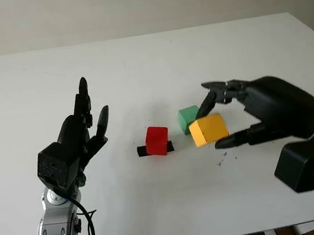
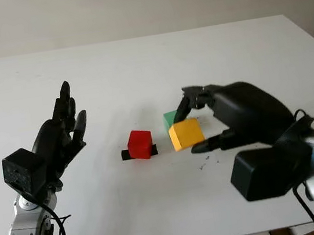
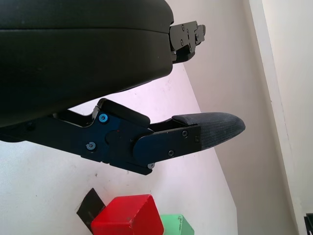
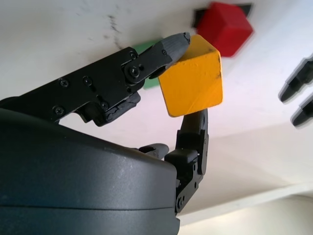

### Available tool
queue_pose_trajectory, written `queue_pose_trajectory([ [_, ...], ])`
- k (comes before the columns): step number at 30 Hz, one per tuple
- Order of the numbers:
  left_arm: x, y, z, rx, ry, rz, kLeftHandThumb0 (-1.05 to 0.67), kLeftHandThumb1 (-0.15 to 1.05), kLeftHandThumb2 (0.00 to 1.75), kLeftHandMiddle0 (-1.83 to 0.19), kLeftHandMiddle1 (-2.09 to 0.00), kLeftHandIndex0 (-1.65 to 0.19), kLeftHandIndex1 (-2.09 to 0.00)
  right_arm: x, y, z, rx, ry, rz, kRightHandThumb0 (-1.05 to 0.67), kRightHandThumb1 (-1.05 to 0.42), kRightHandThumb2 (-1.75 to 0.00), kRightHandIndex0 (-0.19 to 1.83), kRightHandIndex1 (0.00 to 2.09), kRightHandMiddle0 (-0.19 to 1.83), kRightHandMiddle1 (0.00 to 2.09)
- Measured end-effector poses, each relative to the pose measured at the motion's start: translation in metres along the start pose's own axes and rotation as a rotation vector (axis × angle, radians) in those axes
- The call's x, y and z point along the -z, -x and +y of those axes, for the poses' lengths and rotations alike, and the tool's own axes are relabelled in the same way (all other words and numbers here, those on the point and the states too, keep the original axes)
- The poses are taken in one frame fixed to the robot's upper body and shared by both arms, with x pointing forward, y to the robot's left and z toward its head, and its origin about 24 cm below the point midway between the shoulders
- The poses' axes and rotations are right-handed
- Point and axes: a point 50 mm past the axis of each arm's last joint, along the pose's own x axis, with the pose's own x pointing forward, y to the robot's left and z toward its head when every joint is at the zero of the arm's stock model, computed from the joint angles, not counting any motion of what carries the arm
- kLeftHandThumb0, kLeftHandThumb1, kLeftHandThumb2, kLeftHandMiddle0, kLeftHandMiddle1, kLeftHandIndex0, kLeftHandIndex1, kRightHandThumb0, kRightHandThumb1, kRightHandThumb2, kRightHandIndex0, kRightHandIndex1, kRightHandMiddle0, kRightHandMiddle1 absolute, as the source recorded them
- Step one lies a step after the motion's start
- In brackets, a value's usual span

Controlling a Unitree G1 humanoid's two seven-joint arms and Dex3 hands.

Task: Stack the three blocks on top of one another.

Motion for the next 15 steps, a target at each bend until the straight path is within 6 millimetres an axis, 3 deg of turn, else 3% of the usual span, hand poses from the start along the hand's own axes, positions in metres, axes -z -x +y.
queue_pose_trajectory([
  [8, 0.0, 0.0, -0.001, -0.003, -0.001, 0.0, -0.8, 1.05, 0.62, 0.19, -0.02, 0.19, 0.0, -0.009, -0.023, -0.03, 0.037, -0.131, 0.022, -0.41, -0.9, -0.06, 0.33, 0.05, 0.45, 1.43],
  [15, -0.001, -0.002, -0.004, 0.002, 0.002, -0.006, -0.81, 1.05, 0.63, 0.19, -0.01, 0.19, 0.0, -0.008, -0.051, -0.011, -0.017, -0.362, 0.169, -0.45, -0.95, -0.06, 0.23, 0.01, 0.34, 1.64],
])
